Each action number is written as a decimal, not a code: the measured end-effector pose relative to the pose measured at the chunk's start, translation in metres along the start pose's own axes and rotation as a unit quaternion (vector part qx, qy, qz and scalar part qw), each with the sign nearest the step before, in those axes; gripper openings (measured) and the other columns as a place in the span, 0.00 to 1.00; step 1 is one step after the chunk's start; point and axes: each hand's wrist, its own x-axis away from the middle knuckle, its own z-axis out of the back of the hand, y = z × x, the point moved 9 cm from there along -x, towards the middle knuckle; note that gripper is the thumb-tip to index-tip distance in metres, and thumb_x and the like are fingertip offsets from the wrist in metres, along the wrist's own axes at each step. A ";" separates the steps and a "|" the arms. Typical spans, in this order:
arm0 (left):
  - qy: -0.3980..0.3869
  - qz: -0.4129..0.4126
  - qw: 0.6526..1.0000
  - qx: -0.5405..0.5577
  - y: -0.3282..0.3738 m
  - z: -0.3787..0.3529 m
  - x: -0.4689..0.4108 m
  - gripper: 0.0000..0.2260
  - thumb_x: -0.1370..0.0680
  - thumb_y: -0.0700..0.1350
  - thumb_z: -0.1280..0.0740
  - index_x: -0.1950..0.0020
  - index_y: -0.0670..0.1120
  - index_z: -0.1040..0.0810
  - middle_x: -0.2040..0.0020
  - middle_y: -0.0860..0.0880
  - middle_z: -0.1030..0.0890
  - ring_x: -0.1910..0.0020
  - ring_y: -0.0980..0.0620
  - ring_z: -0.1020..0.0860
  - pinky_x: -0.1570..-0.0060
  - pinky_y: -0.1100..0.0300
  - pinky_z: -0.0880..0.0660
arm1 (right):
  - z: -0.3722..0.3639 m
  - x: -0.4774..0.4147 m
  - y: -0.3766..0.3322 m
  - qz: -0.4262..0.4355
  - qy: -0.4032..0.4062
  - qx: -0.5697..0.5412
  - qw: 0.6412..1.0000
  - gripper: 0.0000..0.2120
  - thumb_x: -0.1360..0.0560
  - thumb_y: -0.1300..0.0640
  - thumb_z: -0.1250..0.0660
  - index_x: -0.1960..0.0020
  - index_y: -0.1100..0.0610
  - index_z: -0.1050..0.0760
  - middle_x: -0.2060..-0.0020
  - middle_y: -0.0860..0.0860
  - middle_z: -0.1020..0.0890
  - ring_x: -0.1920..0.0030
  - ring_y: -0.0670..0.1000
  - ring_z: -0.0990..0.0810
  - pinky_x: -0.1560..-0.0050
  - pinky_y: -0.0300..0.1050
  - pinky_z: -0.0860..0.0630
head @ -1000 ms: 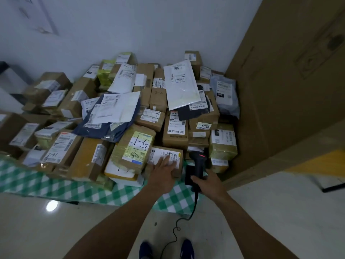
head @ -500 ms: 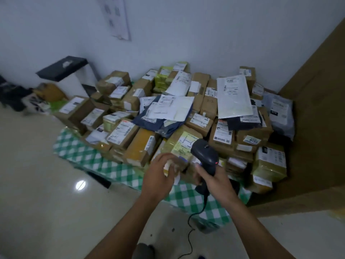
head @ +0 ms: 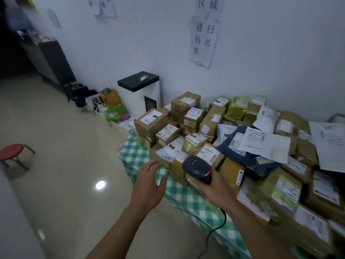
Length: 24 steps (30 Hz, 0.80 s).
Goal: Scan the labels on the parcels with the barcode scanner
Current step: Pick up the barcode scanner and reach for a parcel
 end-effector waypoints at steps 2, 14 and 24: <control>-0.012 0.011 1.000 -0.017 -0.032 0.021 -0.016 0.20 0.21 0.49 0.29 0.29 0.49 0.24 0.30 0.50 0.25 0.29 0.49 0.30 0.30 0.51 0.29 | -0.027 -0.024 -0.013 -0.006 0.004 0.025 1.000 0.20 0.22 0.49 0.26 0.37 0.34 0.30 0.46 0.38 0.18 0.46 0.42 0.18 0.50 0.38 0.23; -0.071 0.045 0.982 -0.168 -0.162 0.088 -0.130 0.22 0.18 0.55 0.37 0.25 0.52 0.30 0.24 0.51 0.31 0.24 0.47 0.36 0.28 0.48 0.32 | -0.156 -0.145 -0.050 -0.048 -0.008 0.077 0.996 0.08 0.21 0.52 0.27 0.45 0.52 0.23 0.63 0.56 0.18 0.67 0.50 0.20 0.66 0.45 0.26; -0.132 0.036 0.970 -0.202 -0.266 0.072 -0.306 0.24 0.17 0.62 0.42 0.23 0.54 0.33 0.21 0.51 0.34 0.22 0.45 0.39 0.25 0.44 0.36 | -0.215 -0.318 -0.083 -0.082 0.033 -0.033 0.996 0.15 0.24 0.46 0.26 0.39 0.44 0.23 0.54 0.49 0.16 0.51 0.52 0.17 0.56 0.45 0.25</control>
